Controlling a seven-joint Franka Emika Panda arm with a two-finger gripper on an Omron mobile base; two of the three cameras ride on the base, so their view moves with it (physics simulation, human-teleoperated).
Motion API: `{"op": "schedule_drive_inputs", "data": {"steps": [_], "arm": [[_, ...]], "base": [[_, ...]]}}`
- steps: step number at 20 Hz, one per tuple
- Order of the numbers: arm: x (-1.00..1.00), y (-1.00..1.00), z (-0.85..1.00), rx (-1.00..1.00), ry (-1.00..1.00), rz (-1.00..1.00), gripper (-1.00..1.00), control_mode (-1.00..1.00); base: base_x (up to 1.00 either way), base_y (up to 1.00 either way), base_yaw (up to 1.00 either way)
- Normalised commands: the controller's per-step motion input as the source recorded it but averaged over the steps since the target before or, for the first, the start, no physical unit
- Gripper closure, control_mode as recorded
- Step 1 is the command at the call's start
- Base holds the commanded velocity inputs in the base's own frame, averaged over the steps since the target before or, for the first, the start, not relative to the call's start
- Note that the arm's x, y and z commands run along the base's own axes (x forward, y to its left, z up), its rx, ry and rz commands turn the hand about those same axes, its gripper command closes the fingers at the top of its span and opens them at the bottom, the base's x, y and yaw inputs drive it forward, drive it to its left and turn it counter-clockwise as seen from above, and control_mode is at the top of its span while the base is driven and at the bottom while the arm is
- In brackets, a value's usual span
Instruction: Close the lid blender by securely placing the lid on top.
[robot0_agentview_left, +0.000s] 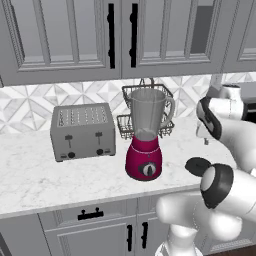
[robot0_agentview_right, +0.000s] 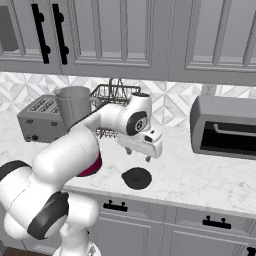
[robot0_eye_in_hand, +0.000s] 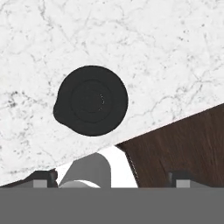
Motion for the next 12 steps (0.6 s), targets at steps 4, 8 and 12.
{"op": "schedule_drive_inputs", "data": {"steps": [4,8,12], "arm": [[0.00,-0.26,-0.70,0.00,0.19,-0.10,-1.00,-1.00],[0.00,0.12,-0.43,0.00,0.08,0.00,-1.00,-1.00],[0.00,0.08,-0.36,0.03,0.07,0.02,-1.00,-1.00]], "base": [[0.00,0.00,0.00],[0.00,0.00,0.00],[0.00,0.00,0.00]]}}
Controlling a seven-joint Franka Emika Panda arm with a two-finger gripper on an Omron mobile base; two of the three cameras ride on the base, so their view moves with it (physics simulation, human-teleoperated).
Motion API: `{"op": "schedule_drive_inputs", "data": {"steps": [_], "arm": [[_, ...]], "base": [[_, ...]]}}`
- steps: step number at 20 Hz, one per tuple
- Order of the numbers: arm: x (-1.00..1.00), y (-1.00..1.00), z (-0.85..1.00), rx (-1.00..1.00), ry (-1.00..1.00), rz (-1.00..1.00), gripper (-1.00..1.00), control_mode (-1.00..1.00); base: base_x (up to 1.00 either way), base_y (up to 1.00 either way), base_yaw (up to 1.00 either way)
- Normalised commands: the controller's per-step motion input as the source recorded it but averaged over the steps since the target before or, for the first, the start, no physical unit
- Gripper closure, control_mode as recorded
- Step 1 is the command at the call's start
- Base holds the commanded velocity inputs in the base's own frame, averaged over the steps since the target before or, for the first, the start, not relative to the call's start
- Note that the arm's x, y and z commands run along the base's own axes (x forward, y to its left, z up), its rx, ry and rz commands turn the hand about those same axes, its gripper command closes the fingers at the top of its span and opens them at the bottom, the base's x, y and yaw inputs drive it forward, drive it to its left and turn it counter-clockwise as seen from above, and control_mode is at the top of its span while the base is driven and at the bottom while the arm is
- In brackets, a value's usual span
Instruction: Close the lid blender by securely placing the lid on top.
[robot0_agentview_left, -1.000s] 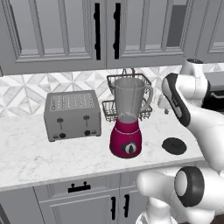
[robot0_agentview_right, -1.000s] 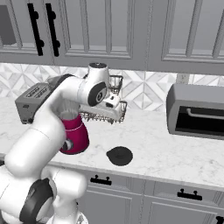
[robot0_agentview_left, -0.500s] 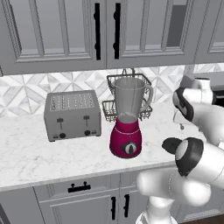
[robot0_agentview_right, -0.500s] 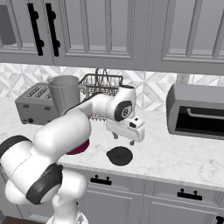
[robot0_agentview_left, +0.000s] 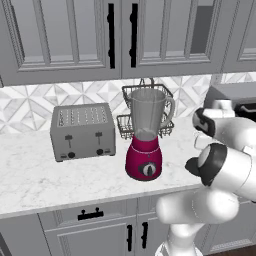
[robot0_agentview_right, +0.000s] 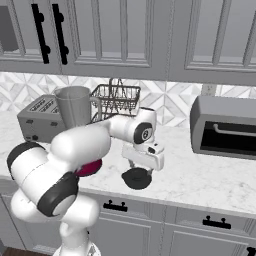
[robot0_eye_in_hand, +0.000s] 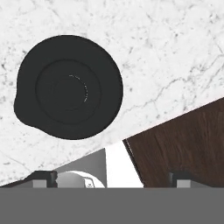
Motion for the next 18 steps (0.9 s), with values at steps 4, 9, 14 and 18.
{"op": "schedule_drive_inputs", "data": {"steps": [4,9,14,18], "arm": [[0.00,0.00,-0.40,0.06,0.09,0.04,-1.00,-1.00],[0.00,0.05,-0.30,0.02,0.01,0.05,-1.00,-1.00],[0.00,0.10,-0.19,0.03,0.00,0.05,-1.00,-1.00],[0.00,0.12,-0.15,0.06,0.00,0.04,-1.00,-1.00]], "base": [[0.00,0.00,0.00],[0.00,0.00,0.00],[0.00,0.00,0.00],[0.00,0.00,0.00]]}}
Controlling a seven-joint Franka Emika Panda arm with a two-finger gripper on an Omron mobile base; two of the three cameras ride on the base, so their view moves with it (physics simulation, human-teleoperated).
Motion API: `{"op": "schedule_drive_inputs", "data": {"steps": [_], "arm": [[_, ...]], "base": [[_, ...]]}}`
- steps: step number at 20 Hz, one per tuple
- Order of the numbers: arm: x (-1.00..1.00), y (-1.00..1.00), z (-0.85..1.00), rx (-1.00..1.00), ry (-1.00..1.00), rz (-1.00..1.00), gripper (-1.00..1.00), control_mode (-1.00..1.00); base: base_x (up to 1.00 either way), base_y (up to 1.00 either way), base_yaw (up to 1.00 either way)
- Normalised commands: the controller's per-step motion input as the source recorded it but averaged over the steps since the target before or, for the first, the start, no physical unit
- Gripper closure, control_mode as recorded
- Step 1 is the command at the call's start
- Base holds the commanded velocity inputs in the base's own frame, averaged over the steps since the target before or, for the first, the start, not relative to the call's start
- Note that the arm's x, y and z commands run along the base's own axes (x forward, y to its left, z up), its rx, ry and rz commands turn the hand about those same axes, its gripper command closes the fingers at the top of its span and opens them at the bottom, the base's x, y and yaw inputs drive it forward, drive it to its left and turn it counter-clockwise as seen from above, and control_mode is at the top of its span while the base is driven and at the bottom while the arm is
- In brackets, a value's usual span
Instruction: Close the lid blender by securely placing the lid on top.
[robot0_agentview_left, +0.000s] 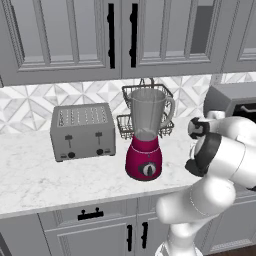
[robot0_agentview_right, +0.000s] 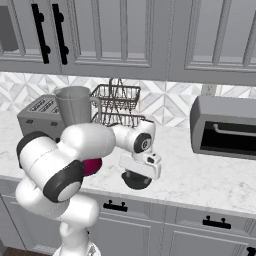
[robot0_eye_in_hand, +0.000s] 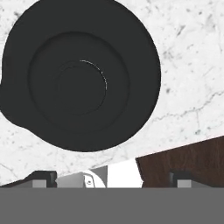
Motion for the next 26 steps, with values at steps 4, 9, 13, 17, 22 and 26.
{"op": "schedule_drive_inputs", "data": {"steps": [4,9,13,17,22,26], "arm": [[0.05,0.16,-0.09,0.03,-0.03,0.04,-1.00,-1.00],[0.33,0.06,-0.04,0.00,-0.04,0.02,-1.00,-1.00],[0.38,0.00,0.00,0.00,-0.02,0.02,-1.00,-1.00],[0.28,0.00,-0.09,0.00,-0.05,0.04,-1.00,-1.00],[0.08,-0.02,-0.17,0.00,-0.03,0.05,-1.00,-1.00],[0.03,-0.03,-0.16,0.00,-0.04,0.05,-1.00,-1.00]], "base": [[0.00,0.00,0.00],[0.00,0.00,0.00],[0.00,0.00,0.00],[0.00,0.00,0.00],[0.00,0.00,0.00],[0.00,0.00,0.00]]}}
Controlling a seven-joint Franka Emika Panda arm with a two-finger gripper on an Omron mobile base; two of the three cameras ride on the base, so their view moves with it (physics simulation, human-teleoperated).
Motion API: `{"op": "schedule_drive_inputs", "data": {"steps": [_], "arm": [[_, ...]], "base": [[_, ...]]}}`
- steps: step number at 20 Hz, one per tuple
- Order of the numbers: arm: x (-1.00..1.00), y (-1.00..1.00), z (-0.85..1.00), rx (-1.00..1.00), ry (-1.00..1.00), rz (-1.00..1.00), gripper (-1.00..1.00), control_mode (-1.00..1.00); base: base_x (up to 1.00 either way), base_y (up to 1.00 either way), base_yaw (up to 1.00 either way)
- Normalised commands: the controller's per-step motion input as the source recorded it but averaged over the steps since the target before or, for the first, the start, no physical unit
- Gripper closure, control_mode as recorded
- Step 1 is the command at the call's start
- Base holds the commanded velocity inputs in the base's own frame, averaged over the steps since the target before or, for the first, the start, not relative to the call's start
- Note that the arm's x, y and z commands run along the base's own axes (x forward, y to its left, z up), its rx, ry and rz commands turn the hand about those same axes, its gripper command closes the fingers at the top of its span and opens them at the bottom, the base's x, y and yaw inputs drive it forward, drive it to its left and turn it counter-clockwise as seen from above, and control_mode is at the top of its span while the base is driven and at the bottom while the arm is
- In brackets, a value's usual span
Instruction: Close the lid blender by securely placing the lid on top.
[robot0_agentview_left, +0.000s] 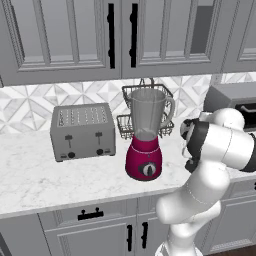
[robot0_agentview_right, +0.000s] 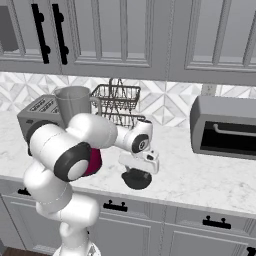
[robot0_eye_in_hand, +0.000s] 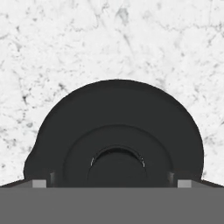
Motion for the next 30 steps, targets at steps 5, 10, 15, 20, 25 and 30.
{"op": "schedule_drive_inputs", "data": {"steps": [5,10,15,20,25,30], "arm": [[0.00,-0.05,-0.14,0.00,-0.03,0.05,-1.00,-1.00],[-0.08,-0.04,-0.04,0.00,-0.02,0.06,-1.00,-1.00],[-0.03,0.00,-0.05,0.00,0.00,0.01,-1.00,-1.00],[-0.30,0.00,-0.18,0.00,-0.01,0.01,1.00,-1.00],[0.00,0.00,-0.07,0.00,-0.01,0.00,1.00,-1.00],[0.00,0.00,0.00,0.00,0.00,0.00,1.00,-1.00]], "base": [[0.00,0.00,0.00],[0.00,0.00,0.00],[0.00,0.00,0.00],[0.00,0.00,0.00],[0.00,0.00,0.00],[0.00,0.00,0.00]]}}
